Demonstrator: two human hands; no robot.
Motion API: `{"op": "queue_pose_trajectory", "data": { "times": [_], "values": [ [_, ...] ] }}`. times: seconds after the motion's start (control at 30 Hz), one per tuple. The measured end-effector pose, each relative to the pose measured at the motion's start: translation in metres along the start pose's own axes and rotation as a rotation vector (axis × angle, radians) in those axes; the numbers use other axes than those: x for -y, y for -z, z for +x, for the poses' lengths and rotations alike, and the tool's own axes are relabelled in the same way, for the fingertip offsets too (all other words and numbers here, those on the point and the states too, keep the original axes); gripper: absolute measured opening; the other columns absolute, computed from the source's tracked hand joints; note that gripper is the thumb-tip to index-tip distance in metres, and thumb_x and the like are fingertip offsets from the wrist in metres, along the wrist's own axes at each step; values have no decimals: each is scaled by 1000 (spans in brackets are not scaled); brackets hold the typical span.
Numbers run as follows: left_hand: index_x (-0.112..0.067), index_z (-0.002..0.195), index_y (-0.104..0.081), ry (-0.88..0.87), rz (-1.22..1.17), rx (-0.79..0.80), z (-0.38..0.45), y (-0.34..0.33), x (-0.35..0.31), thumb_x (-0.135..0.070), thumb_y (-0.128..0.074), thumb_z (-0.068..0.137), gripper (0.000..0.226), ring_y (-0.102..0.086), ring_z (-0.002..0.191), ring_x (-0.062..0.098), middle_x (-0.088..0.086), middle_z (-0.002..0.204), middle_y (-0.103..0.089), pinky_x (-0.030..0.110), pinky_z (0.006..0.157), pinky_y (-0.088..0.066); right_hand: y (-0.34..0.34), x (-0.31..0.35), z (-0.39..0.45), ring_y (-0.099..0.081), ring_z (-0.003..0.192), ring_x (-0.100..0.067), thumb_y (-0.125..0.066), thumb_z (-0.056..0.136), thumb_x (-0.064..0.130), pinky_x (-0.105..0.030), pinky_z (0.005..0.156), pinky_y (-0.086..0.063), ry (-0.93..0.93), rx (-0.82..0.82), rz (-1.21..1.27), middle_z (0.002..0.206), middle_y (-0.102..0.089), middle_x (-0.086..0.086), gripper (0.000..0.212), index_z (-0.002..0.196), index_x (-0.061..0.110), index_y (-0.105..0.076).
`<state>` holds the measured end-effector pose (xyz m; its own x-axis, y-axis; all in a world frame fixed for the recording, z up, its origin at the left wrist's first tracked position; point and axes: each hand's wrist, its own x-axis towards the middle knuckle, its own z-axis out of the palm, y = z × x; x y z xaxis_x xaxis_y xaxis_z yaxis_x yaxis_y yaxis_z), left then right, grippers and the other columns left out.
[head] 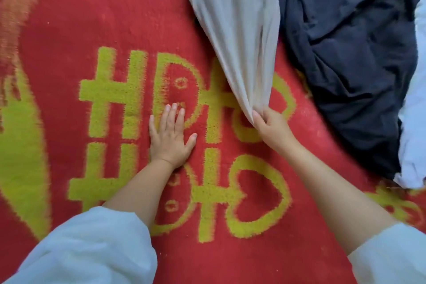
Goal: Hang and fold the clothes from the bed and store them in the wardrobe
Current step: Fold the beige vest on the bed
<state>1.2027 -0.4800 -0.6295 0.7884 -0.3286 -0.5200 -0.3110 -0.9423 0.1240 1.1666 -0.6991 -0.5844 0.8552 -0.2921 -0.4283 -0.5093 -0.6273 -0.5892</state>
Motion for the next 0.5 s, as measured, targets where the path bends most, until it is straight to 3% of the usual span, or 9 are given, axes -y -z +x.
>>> {"op": "queue_pose_trajectory", "data": {
  "times": [0.1,0.13,0.2,0.23,0.33,0.37,0.43,0.47,0.5],
  "values": [
    [-14,148,-8,40,-174,-26,-2,21,-8,-47,-33,95,68,0,144,20,7,156,-4,42,113,6,-5,-21,-57,-56,73,-37,-42,94,24,-37,62,-33,26,106,-67,75,-60,-25,36,91,-7,-59],
    [-11,147,-15,59,-289,-88,-3,30,-13,-39,-42,95,65,-12,142,22,10,153,-15,41,113,-3,-7,-24,-76,-57,71,-39,-38,89,29,-35,60,-30,47,135,-110,73,-60,-27,39,91,-4,-59],
    [-7,143,-27,59,-517,-246,-8,54,-31,-22,-50,93,58,-32,133,28,15,143,-34,41,107,-22,-5,-27,-113,-57,64,-38,-37,80,29,-29,56,-26,100,187,-204,68,-59,-26,24,84,15,-55],
    [-6,140,-34,-12,-527,-323,-14,62,-42,-15,-53,90,55,-38,128,31,17,138,-39,43,103,-29,-4,-31,-130,-57,60,-37,-39,78,27,-28,54,-25,140,202,-259,66,-59,-26,17,86,17,-50],
    [-10,129,-53,-472,-192,-467,-39,79,-85,5,-63,73,59,-48,118,42,26,132,-47,52,91,-41,15,-35,-181,-56,60,-35,-42,81,24,-28,53,-22,126,295,-422,66,-59,-24,23,76,7,-55],
    [-18,133,-49,-608,-16,-368,-48,81,-101,4,-61,75,63,-38,129,41,24,141,-38,53,98,-35,22,-36,-192,-56,54,-32,-49,79,20,-26,50,-21,164,313,-430,58,-58,-19,20,68,5,-55],
    [-30,142,-33,-720,317,36,-72,78,-128,-10,-48,90,58,-2,144,27,7,156,-10,51,112,-8,41,-34,-217,-46,38,-24,-58,74,18,-24,42,-14,241,319,-481,40,-44,-2,22,55,12,-48],
    [-29,141,-33,-722,464,196,-84,76,-139,-13,-43,92,52,4,144,23,2,156,-10,50,113,0,53,-33,-229,-42,41,-22,-54,81,18,-24,41,-12,236,349,-454,41,-38,3,24,58,15,-47],
    [-26,137,-39,-718,576,285,-92,74,-146,-14,-41,93,45,-3,143,21,1,152,-20,50,113,-1,63,-38,-237,-38,48,-21,-49,89,17,-24,43,-16,301,311,-460,47,-33,7,26,63,16,-44]
  ]
}}
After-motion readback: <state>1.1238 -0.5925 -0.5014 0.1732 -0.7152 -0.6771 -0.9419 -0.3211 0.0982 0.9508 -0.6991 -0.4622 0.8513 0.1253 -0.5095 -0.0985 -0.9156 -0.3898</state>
